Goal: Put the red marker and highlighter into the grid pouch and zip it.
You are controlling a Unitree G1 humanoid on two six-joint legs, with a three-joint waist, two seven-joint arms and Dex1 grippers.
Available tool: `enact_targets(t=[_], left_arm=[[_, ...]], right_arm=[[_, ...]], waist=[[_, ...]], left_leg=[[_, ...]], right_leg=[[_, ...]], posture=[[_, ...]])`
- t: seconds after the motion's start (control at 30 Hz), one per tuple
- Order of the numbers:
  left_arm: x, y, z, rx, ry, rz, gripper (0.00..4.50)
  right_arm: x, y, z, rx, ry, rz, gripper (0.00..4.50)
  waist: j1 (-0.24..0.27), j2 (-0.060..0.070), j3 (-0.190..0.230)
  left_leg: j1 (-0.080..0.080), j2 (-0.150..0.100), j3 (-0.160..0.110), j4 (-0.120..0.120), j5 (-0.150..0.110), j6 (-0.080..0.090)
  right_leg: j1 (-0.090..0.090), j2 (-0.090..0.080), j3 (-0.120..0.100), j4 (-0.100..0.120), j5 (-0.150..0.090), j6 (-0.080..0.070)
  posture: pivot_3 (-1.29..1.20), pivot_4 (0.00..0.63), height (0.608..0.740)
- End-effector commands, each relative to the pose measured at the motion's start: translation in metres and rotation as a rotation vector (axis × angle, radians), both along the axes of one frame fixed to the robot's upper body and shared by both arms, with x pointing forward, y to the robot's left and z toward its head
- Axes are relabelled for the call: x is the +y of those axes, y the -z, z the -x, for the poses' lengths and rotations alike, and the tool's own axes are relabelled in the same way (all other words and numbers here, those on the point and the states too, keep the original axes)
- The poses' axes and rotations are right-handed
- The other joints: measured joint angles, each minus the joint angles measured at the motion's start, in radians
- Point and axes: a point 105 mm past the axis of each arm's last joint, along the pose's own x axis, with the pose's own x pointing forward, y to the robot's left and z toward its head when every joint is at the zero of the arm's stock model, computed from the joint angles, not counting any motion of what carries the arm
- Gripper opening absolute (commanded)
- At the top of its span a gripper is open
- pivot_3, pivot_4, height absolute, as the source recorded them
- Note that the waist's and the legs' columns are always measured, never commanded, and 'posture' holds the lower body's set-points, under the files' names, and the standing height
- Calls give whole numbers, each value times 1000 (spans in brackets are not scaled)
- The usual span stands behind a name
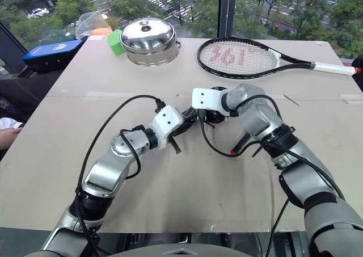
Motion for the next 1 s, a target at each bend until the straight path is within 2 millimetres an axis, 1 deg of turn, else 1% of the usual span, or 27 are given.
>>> enact_targets(t=[0.03, 0.13, 0.17, 0.23, 0.27, 0.33, 0.4, 0.47, 0.53, 0.6, 0.67, 0.7, 0.73, 0.8, 0.83, 0.87, 0.9, 0.93, 1.0], left_arm=[[11, -11, -4, -22, -24, 21, 0], [20, -8, -8, -14, -28, -3, 0], [22, -8, -9, -14, -24, -14, 0], [24, -6, -9, -12, -19, -21, 0], [24, -6, -9, -11, -18, -23, 0], [26, -6, -9, -10, -18, -25, 0], [27, -6, -9, -11, -19, -27, 0], [28, -6, -8, -13, -19, -33, 0], [29, -5, -6, -10, -21, -38, 0], [30, -3, -2, -7, -20, -42, 0], [29, -3, 3, -7, -18, -43, 0], [29, -3, 4, -8, -19, -43, 0], [29, -3, 5, -9, -20, -42, 0], [29, -3, 7, -10, -27, -43, 0], [30, -2, 8, -10, -32, -43, 0], [31, -2, 9, -9, -38, -44, 0], [32, -2, 10, -8, -43, -43, 0], [33, -1, 10, -7, -47, -43, 0], [33, -1, 10, -7, -52, -42, 0]], right_arm=[[-21, -30, 29, 65, -119, -177, 4408], [-55, -43, 52, 189, -162, -262, 4408], [-63, -48, 59, 225, -172, -282, 4408], [-76, -51, 68, 267, -183, -265, 4408], [-83, -47, 71, 290, -181, -235, 4408], [-93, -37, 74, 318, -171, -166, 4408], [-105, -15, 68, 303, -154, -43, 4408], [-114, 8, 57, 274, -153, 68, 4408], [-118, 27, 47, 248, -166, 140, 4408], [-117, 42, 38, 241, -190, 190, 4408], [-117, 56, 32, 247, -216, 237, 4408], [-117, 60, 30, 256, -227, 250, 4035], [-116, 64, 30, 270, -239, 251, 3878], [-115, 68, 30, 299, -259, 255, 3234], [-115, 69, 30, 310, -267, 258, 2639], [-116, 69, 31, 322, -271, 256, 2308], [-116, 69, 32, 332, -272, 250, 1851], [-118, 67, 33, 343, -272, 241, 1399], [-119, 63, 38, 362, -267, 215, 474]], waist=[[3, 0, 0], [2, 0, 0], [1, 0, 0], [-2, 0, 0], [-5, 0, 0], [-7, 0, 0], [-6, 0, 0], [-7, 0, 0], [-8, -1, 0], [-10, 0, 1], [-12, 0, 1], [-15, 0, 1], [-19, -2, 0], [-26, -5, -1], [-27, -5, -1], [-28, -6, 0], [-29, -6, 0], [-29, -6, 0], [-28, -6, 1]], left_leg=[[0, 0, -1, 0, 0, 0], [0, 0, -2, 0, 0, 1], [0, -1, -2, 0, 0, 1], [1, 0, -1, 0, -3, 5], [2, 0, -1, 0, -3, 5], [3, 0, -1, 0, -3, 5], [3, 1, -1, 0, -3, 5], [3, 0, -1, 0, -3, 5], [4, 0, 1, 0, -3, 5], [4, -1, 2, 0, -2, 4], [4, 0, 2, 0, 0, 0], [4, 0, 2, 0, 0, 0], [4, 0, 2, 0, 0, 0], [5, 0, 2, 0, 0, -1], [7, 1, 2, 0, 0, 0], [9, 1, 2, 0, 0, 0], [13, 2, 3, 0, 0, 0], [16, 3, 4, 0, -2, 4], [18, 3, 5, 0, -3, 4]], right_leg=[[1, 0, -1, 0, 0, 0], [2, -2, -2, -1, 0, 0], [2, -2, -2, -2, 0, 0], [2, -2, -1, -1, 0, 0], [2, -2, -1, -1, 0, 0], [2, -1, -1, -1, 0, 0], [3, 0, -1, -1, 0, 0], [3, 0, 0, -1, 0, 0], [2, 0, 1, -1, 0, 0], [2, 0, 2, -1, 0, 0], [2, 1, 2, -1, 0, 0], [2, 1, 3, -1, 0, 0], [2, 1, 3, 0, 0, 0], [3, 2, 2, -1, 0, 0], [5, 2, 3, -1, 0, 0], [7, 2, 3, 0, 0, 0], [10, 1, 3, -1, 0, 0], [13, 1, 4, -1, -3, -4], [13, 0, 5, 0, -2, -5]], posture=[[0, 150, 740], [0, 150, 740], [0, 150, 740], [0, 150, 740], [0, 150, 740], [0, 150, 740], [0, 150, 740], [0, 150, 740], [0, 150, 740], [0, 150, 740], [0, 150, 740], [0, 150, 740], [0, 150, 740], [0, 150, 740], [0, 150, 740], [0, 150, 740], [0, 150, 740], [0, 150, 740], [0, 150, 740]])
